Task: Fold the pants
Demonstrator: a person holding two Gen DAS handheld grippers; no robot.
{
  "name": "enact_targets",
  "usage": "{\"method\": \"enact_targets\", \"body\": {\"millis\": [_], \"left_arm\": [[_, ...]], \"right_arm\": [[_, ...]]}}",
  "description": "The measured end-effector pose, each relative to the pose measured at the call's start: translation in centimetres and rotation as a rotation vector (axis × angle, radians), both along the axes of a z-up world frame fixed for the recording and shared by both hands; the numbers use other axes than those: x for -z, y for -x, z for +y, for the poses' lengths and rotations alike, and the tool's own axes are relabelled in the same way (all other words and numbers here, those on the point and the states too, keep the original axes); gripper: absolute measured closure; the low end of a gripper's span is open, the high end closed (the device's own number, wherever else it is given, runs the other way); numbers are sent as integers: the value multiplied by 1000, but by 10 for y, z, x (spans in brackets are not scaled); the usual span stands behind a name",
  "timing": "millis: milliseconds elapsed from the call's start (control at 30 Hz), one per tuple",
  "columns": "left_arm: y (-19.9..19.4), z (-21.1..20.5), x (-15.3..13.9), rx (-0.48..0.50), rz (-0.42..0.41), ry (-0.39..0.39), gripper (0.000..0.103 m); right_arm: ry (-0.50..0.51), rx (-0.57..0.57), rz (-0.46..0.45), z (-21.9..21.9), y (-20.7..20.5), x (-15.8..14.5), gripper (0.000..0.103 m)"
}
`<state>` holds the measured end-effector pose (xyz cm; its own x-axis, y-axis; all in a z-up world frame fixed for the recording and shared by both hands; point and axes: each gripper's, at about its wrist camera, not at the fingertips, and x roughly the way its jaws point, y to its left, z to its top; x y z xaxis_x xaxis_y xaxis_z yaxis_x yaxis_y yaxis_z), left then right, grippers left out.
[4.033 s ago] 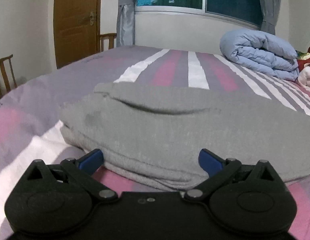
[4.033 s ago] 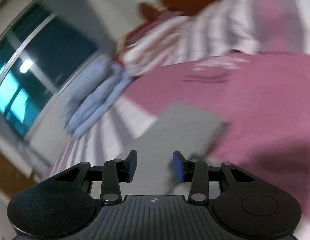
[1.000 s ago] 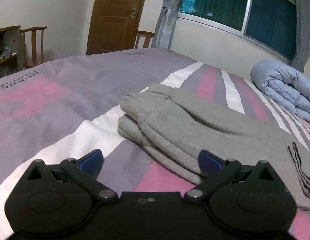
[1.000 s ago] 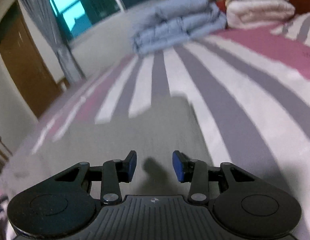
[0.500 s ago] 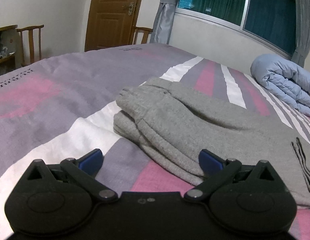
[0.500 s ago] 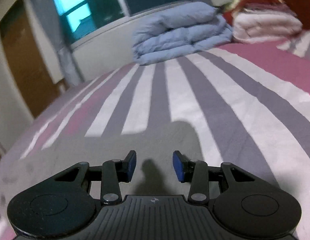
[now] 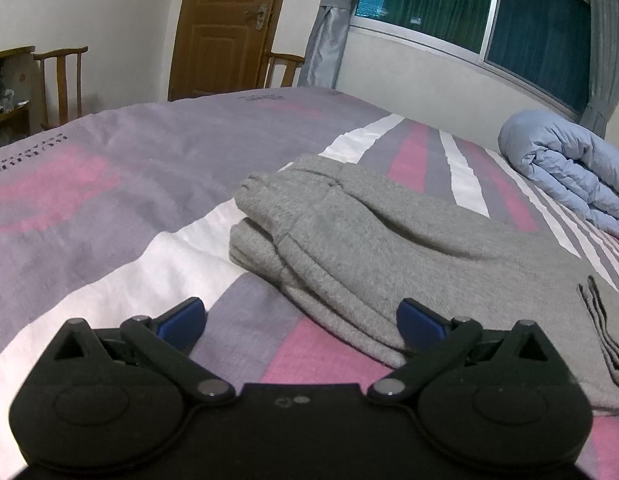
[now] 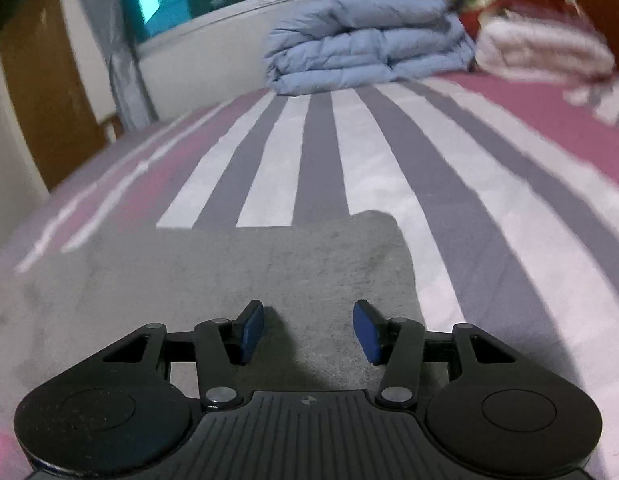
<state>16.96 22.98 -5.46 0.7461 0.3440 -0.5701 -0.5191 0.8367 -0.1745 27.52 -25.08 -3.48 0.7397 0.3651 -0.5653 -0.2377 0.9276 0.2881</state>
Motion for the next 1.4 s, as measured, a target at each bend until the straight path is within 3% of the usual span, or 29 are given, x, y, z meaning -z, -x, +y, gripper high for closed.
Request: {"method": "enact_targets", "body": {"millis": [33, 67, 133, 200, 333, 500, 733, 1400], "left_arm": [[1, 0, -1, 0, -2, 0, 6], [1, 0, -2, 0, -6, 1, 6], [5, 3, -5, -1, -41, 28, 6], [5, 13, -6, 16, -81, 92, 9], [-3, 31, 0, 28, -99, 220, 21], [-14, 49, 9, 73, -112, 354, 23], [-34, 60, 20, 126, -133, 423, 24], [-61, 75, 30, 189, -216, 463, 19]], "right_arm": [[-36, -21, -61, -4, 17, -5, 52], [-27, -30, -90, -5, 31, -6, 46], [-9, -31, -18, -8, 44, 1, 34], [-81, -14, 17, -19, 57, 7, 34], [-123, 13, 6, -28, 60, 1, 34], [-127, 39, 10, -30, 58, 0, 34], [-101, 52, -5, -23, 64, 1, 34], [-4, 66, -49, 1, 70, 6, 34]]}}
